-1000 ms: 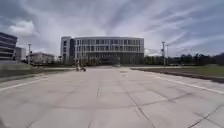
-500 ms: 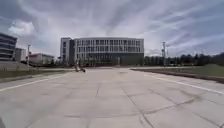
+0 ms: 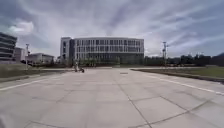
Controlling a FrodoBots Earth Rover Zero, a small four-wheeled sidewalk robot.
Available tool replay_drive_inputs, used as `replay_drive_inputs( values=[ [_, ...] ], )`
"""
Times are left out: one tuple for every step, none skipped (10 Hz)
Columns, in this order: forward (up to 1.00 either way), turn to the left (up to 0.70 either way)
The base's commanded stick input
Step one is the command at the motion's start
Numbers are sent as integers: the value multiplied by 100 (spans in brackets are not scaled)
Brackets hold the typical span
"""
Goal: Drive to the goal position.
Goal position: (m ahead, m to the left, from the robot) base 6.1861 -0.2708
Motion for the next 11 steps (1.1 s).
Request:
replay_drive_inputs(
  values=[
    [50, 0],
    [50, 0],
    [50, 0],
    [50, 0],
    [50, 0],
    [50, 0],
    [50, 0],
    [50, 0],
    [50, 0],
    [50, 0],
    [50, 0]
  ],
)
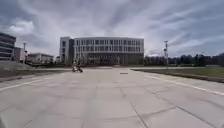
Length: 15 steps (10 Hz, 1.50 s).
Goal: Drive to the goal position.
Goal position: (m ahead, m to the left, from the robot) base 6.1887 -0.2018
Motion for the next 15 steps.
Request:
replay_drive_inputs(
  values=[
    [50, 0],
    [50, 0],
    [50, 0],
    [50, 0],
    [50, 0],
    [50, 0],
    [50, 0],
    [50, 0],
    [50, 0],
    [50, 0],
    [50, 0],
    [50, 0],
    [50, 23],
    [50, 50],
    [50, 11]
  ],
)
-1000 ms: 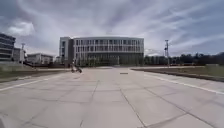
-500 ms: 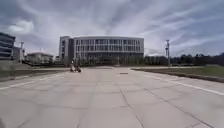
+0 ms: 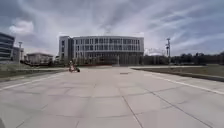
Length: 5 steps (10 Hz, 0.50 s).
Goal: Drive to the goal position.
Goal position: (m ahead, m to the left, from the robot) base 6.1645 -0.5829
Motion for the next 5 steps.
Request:
replay_drive_inputs(
  values=[
    [50, 0],
    [50, 0],
    [50, 0],
    [50, 0],
    [50, 0]
  ],
)
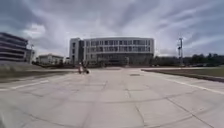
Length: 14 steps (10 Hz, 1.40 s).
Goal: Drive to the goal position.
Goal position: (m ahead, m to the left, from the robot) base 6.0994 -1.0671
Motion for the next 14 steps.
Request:
replay_drive_inputs(
  values=[
    [50, 0],
    [50, 0],
    [50, 0],
    [50, 0],
    [50, 0],
    [50, 0],
    [50, 0],
    [50, 0],
    [50, 0],
    [50, 0],
    [50, 0],
    [50, 0],
    [50, 0],
    [50, 0]
  ],
)
